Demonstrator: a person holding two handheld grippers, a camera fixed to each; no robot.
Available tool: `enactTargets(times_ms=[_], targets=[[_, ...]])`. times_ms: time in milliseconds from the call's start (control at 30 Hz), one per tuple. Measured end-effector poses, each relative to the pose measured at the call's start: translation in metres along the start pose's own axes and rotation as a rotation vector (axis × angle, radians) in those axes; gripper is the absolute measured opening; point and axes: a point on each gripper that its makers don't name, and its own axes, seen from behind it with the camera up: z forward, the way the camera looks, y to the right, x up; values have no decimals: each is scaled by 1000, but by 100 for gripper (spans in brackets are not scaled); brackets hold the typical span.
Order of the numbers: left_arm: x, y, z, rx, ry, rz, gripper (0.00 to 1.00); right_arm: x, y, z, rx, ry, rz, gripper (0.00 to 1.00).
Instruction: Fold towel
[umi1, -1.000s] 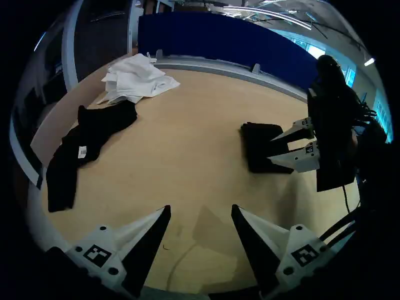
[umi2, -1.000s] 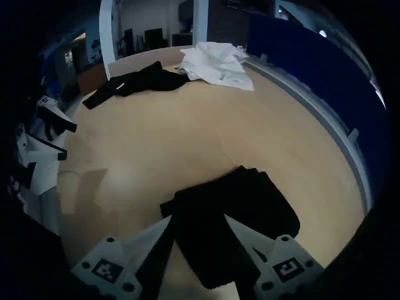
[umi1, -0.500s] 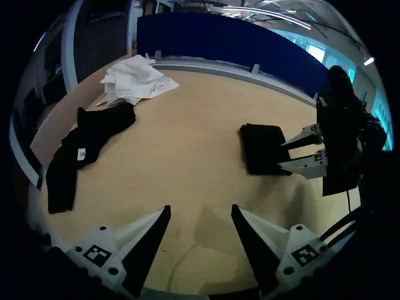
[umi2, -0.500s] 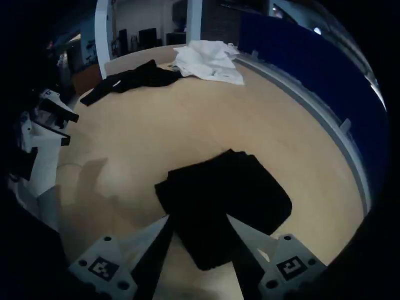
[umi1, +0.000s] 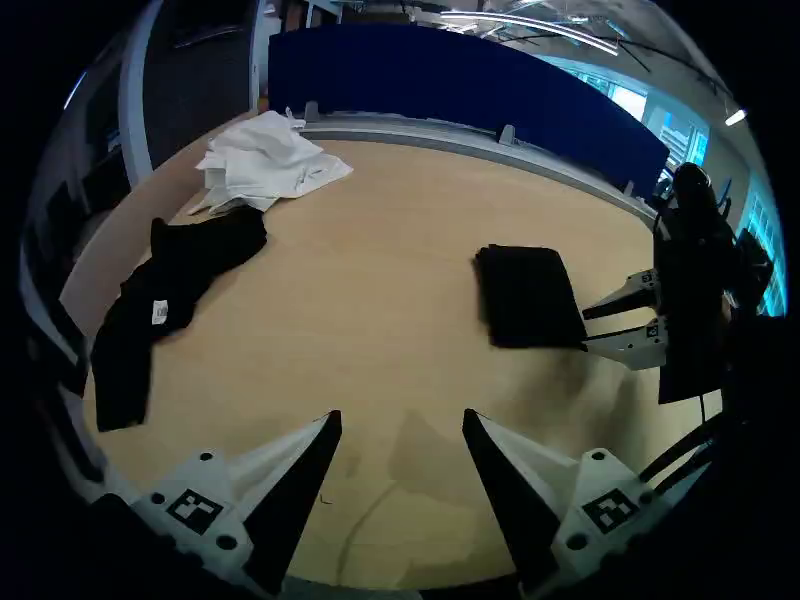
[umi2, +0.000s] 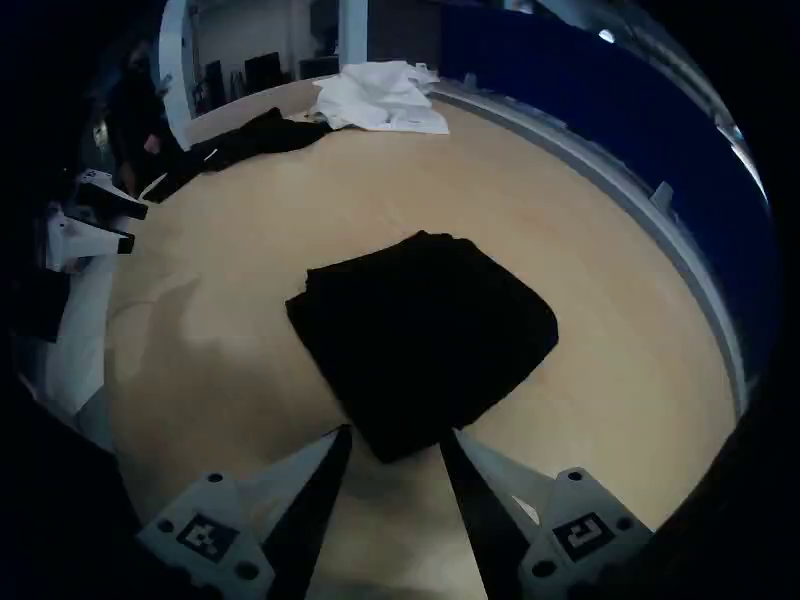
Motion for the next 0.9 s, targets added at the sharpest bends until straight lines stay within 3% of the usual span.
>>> enactTargets(times_ms=[200,467,900], targets=[[-1,0,0,1,-1,3,90,-6,1,1,-4,-11,12,60],[1,1,-1,0,2,-1,90,-12,3,3,-15,-17,31,34],[-2,3,-1,-2,3,2,90,-19,3,4,-20,-27,42,23]])
